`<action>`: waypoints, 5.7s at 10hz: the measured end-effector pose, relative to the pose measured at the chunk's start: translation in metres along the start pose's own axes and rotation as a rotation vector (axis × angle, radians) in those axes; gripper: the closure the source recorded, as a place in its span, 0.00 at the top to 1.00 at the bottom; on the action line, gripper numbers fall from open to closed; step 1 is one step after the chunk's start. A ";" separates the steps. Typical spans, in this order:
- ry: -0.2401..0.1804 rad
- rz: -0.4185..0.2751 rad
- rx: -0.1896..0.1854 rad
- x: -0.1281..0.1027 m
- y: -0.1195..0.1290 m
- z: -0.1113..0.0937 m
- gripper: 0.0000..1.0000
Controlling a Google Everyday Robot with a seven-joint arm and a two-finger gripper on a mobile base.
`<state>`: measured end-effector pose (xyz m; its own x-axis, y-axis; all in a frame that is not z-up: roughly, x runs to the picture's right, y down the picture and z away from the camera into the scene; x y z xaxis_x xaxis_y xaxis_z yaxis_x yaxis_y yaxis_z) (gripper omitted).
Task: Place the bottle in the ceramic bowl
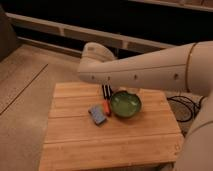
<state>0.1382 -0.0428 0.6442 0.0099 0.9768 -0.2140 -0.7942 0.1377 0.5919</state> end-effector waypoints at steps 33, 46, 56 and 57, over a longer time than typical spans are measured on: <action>0.289 -0.146 -0.123 0.054 0.072 0.153 0.22; 0.289 -0.146 -0.123 0.054 0.072 0.153 0.80; 0.289 -0.146 -0.123 0.054 0.072 0.153 0.80; 0.289 -0.146 -0.123 0.054 0.072 0.153 0.80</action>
<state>0.1746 0.0452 0.7944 -0.0303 0.8589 -0.5112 -0.8643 0.2344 0.4450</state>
